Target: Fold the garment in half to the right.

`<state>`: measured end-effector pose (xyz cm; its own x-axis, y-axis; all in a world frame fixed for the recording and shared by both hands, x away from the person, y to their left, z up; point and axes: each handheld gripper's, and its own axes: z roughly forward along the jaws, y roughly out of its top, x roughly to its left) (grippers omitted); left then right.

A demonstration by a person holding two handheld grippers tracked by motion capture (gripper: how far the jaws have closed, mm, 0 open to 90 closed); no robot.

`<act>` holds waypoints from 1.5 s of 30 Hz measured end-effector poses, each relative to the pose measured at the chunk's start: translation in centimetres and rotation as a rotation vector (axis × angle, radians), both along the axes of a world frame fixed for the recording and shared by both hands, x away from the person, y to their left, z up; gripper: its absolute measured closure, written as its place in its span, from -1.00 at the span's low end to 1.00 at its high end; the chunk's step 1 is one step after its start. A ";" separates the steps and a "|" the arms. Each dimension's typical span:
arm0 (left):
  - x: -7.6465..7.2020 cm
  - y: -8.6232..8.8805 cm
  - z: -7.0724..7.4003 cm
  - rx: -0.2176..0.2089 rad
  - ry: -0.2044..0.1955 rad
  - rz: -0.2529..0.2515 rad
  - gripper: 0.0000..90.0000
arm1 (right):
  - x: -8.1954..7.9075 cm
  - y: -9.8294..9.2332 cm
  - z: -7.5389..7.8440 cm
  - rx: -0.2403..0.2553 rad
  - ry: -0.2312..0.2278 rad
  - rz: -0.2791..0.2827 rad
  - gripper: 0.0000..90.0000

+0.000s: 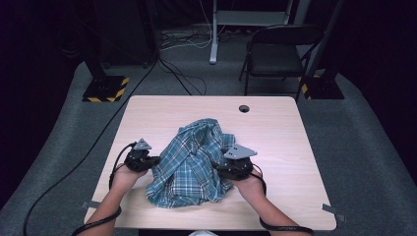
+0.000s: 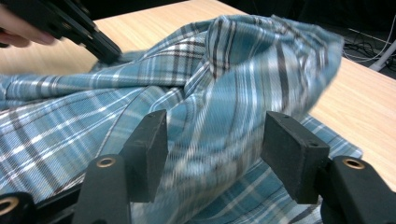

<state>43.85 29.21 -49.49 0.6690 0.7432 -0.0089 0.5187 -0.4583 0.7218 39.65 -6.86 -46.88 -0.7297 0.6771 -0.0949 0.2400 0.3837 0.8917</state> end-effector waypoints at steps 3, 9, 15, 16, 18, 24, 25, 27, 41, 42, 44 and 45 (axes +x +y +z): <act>-1.4 -0.5 2.4 -0.024 -0.056 -0.030 0.93 | 0.4 -0.3 0.4 0.008 -0.010 -0.006 -0.11; -5.5 -3.4 6.5 -0.070 -0.142 -0.139 0.93 | 1.3 -0.9 1.4 0.027 -0.037 -0.014 -0.11; -8.8 -7.9 8.5 -0.080 -0.167 -0.280 0.93 | 2.7 -1.9 1.2 0.024 -0.030 -0.032 -0.12; -9.1 -8.7 8.4 -0.069 -0.169 -0.297 0.93 | 2.9 -2.1 1.1 0.025 -0.025 -0.037 -0.12; -9.3 -9.9 8.2 -0.063 -0.152 -0.329 0.92 | 3.3 -2.3 0.9 0.040 -0.013 -0.043 -0.12; -9.4 -11.6 7.4 -0.098 -0.098 -0.372 0.07 | 3.2 -2.0 1.6 0.077 -0.030 -0.036 -0.12; -9.2 -11.5 7.4 -0.109 -0.101 -0.370 -0.02 | 3.1 -1.9 1.9 0.082 -0.037 -0.032 -0.13; -8.6 -10.9 7.5 -0.120 -0.103 -0.331 -0.22 | 2.8 -1.4 2.4 0.082 -0.040 -0.013 -0.14; -1.5 -8.1 2.1 -0.009 -0.021 -0.130 -0.46 | 2.0 2.2 -4.5 -0.199 0.193 0.110 -0.12; -1.1 -8.2 1.5 0.008 -0.014 -0.123 -0.48 | 1.9 2.0 -5.2 -0.213 0.199 0.103 -0.12; -0.4 -8.3 0.6 0.023 0.000 -0.118 -0.50 | 1.7 1.5 -5.7 -0.196 0.195 0.091 -0.12; -0.2 -8.4 0.2 0.018 0.010 -0.118 -0.52 | 1.6 1.4 -5.7 -0.194 0.202 0.085 -0.12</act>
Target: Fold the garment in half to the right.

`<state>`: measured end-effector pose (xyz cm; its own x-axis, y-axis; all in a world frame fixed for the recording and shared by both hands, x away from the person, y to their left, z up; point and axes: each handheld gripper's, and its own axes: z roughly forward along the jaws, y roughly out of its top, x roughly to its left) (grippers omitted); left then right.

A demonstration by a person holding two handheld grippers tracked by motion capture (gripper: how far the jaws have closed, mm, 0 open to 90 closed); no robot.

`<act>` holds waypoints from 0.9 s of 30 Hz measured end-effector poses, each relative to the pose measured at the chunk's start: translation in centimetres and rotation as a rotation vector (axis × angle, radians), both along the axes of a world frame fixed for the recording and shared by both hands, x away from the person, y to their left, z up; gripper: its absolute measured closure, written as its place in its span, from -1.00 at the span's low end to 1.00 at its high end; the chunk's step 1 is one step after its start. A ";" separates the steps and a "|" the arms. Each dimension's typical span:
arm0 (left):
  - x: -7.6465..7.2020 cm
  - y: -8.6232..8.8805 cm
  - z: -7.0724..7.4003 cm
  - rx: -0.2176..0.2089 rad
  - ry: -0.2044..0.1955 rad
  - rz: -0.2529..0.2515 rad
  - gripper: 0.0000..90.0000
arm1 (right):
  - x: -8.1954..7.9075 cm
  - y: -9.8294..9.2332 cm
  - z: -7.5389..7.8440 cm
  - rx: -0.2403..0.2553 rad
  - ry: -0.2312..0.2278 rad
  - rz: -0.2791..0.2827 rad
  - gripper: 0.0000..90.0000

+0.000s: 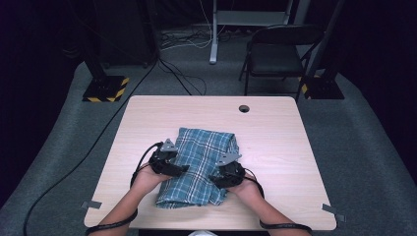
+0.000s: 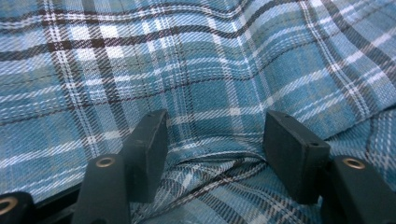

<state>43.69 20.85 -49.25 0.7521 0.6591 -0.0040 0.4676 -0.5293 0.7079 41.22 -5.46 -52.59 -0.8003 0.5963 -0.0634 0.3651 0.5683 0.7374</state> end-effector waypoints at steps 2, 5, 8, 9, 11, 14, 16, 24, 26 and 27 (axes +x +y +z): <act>0.5 -0.2 -0.5 -0.006 0.023 -0.003 -0.54 | -0.2 -0.2 0.1 -0.012 0.002 -0.005 -0.11; 0.9 -0.6 -1.3 0.020 0.066 -0.022 -0.56 | -0.5 -0.8 -0.1 -0.001 0.011 -0.013 -0.11; 1.0 -1.0 -1.4 0.012 0.077 -0.037 -0.57 | -0.6 -1.4 0.0 0.007 0.021 -0.019 -0.12; 1.0 -1.2 -1.1 0.016 0.068 -0.042 -0.56 | -0.7 -1.6 0.1 0.004 0.026 -0.023 -0.12; 0.6 -1.6 -0.5 0.022 0.032 -0.055 -0.54 | -0.8 -1.9 0.5 -0.005 0.033 -0.018 -0.18; -0.1 -2.1 0.8 -0.015 0.001 -0.089 -0.54 | -1.0 -2.5 2.0 0.046 0.013 -0.031 -0.21; -0.6 -2.8 1.0 -0.013 -0.001 -0.121 -0.55 | -1.0 -2.7 3.1 0.082 -0.029 -0.045 -0.22; -1.2 -4.4 -0.6 0.035 0.012 -0.139 -0.57 | 2.2 -2.0 3.2 0.059 -0.064 -0.080 -0.32; -1.3 -4.4 -1.0 0.040 0.005 -0.136 -0.57 | 3.0 -2.0 2.5 0.055 -0.049 -0.089 -0.32; -1.4 -4.4 -1.1 0.045 -0.002 -0.135 -0.57 | 3.3 -2.1 2.1 0.051 -0.037 -0.089 -0.32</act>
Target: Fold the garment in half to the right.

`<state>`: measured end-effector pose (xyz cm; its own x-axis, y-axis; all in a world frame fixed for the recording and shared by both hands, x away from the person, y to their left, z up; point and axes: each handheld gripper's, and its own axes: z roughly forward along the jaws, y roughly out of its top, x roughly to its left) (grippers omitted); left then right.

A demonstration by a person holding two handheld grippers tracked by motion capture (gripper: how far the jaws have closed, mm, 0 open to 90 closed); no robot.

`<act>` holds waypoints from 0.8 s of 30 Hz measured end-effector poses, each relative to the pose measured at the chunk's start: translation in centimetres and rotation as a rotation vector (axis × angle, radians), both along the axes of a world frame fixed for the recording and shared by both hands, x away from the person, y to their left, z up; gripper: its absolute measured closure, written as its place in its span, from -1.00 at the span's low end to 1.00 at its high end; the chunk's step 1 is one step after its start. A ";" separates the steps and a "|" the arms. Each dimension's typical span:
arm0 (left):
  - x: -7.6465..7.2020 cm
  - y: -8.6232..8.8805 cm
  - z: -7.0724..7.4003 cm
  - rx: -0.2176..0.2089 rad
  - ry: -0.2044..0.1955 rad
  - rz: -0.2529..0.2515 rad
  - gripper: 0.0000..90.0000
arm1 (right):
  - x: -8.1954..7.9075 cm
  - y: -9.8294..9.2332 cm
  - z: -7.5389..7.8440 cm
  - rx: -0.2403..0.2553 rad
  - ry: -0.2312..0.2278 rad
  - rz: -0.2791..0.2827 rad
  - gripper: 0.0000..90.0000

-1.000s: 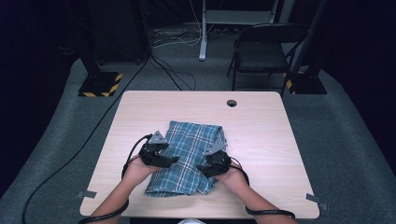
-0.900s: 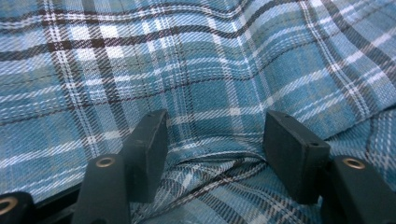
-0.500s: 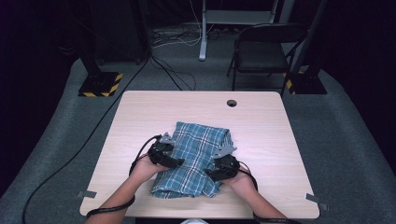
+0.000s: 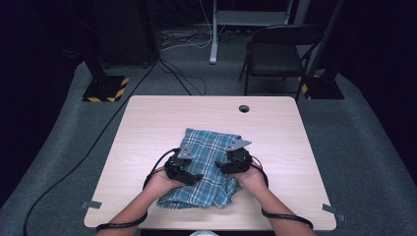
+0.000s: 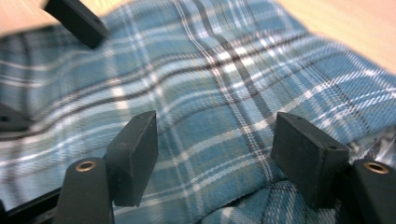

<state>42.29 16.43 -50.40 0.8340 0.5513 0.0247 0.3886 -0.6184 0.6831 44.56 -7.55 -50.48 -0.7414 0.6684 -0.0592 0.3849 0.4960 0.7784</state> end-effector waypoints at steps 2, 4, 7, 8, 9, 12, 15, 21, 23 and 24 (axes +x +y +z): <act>-0.2 0.0 -0.3 0.000 -0.014 0.006 -0.57 | 0.4 -0.1 -0.6 -0.002 0.014 0.004 -0.31; -0.3 -0.1 -0.6 -0.009 -0.011 0.019 -0.57 | 0.8 -0.2 -1.0 -0.003 0.028 0.016 -0.30; -0.6 -0.3 -0.9 -0.011 -0.018 0.039 -0.56 | 1.4 -0.5 -1.5 0.017 0.060 0.033 -0.30; -0.7 -0.4 -0.9 -0.010 -0.023 0.043 -0.56 | 1.6 -0.6 -1.6 0.030 0.063 0.038 -0.29; -0.8 -0.4 -0.9 -0.013 -0.023 0.050 -0.56 | 1.7 -0.7 -1.7 0.038 0.062 0.042 -0.28; -0.9 -0.5 -1.0 -0.017 -0.027 0.058 -0.56 | 1.8 -0.7 -1.9 0.040 0.048 0.050 -0.28; -0.9 -0.5 -0.9 -0.011 -0.026 0.054 -0.57 | 1.7 -0.5 -1.8 0.017 0.041 0.052 -0.29; -0.5 -0.2 0.8 -0.009 -0.015 0.030 -0.64 | 0.9 0.0 0.2 -0.005 0.069 0.050 -0.58; -0.2 0.2 1.5 -0.040 -0.028 0.044 -0.65 | 0.0 0.0 1.1 0.011 0.051 0.074 -0.59; 0.0 0.5 1.7 -0.060 -0.033 0.055 -0.66 | -0.5 0.0 1.4 0.020 0.043 0.087 -0.59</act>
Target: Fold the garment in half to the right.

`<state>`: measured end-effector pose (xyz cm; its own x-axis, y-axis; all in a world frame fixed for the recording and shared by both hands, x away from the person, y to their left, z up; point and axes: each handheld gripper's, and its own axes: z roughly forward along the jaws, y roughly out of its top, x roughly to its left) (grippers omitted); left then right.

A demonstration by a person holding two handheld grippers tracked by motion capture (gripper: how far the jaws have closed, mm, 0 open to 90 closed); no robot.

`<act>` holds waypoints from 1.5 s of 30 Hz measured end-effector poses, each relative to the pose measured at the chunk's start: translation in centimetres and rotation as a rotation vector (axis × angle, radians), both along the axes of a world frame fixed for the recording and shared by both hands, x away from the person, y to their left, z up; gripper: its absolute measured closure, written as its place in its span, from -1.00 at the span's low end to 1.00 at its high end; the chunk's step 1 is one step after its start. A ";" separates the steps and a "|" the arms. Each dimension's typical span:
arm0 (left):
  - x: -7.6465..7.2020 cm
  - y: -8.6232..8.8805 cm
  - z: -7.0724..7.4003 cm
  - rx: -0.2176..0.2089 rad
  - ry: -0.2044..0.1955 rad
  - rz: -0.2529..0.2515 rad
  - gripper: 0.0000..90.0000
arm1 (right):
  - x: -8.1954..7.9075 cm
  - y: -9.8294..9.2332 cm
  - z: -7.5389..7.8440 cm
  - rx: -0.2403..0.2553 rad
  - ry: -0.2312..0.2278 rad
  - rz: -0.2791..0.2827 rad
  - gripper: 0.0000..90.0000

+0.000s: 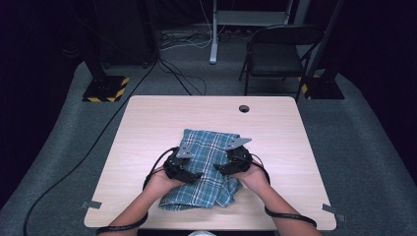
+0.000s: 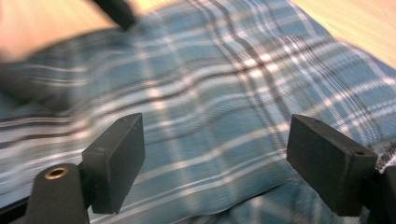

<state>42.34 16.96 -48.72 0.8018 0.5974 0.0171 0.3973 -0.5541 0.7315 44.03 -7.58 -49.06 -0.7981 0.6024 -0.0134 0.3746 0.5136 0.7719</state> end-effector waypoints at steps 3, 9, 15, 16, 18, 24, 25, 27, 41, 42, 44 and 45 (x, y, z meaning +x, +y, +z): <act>0.6 0.8 0.1 -0.044 -0.002 0.033 -0.67 | -1.6 0.0 0.5 0.018 0.000 0.037 -0.61; 1.7 0.9 -0.8 -0.026 -0.031 0.074 -0.68 | -2.9 0.2 -1.6 -0.036 0.014 0.059 -0.61; 2.3 0.4 -2.5 0.036 -0.016 0.045 -0.71 | -2.9 0.4 -3.7 -0.052 0.032 0.063 -0.63; 2.4 0.4 -2.7 0.029 -0.009 0.045 -0.71 | -2.9 0.4 -3.7 -0.053 0.027 0.063 -0.63; 2.5 0.6 -2.8 0.012 0.010 0.049 -0.71 | -2.9 0.4 -3.8 -0.048 0.026 0.062 -0.64; 2.4 0.5 -2.7 0.017 0.008 0.059 -0.72 | -3.0 0.2 -4.0 -0.023 0.026 0.063 -0.69; 2.3 0.5 -2.6 0.020 0.008 0.061 -0.72 | -3.1 0.3 -4.0 -0.026 0.020 0.062 -0.72; 2.2 0.4 -2.3 0.027 0.003 0.063 -0.72 | -3.2 0.4 -3.9 -0.035 0.022 0.063 -0.76; 1.2 0.3 -1.3 0.012 -0.004 0.032 -0.72 | -3.5 0.3 -2.0 0.022 -0.010 0.067 -0.77; 1.2 0.3 -1.3 0.017 -0.005 0.031 -0.72 | -3.5 0.3 -2.0 0.022 -0.010 0.066 -0.77; 1.1 0.2 -1.6 0.033 -0.002 0.030 -0.73 | -3.5 0.4 -1.9 0.023 -0.013 0.067 -0.77; 1.1 0.2 -1.6 0.033 -0.002 0.030 -0.73 | -3.5 0.4 -1.9 0.023 -0.013 0.067 -0.77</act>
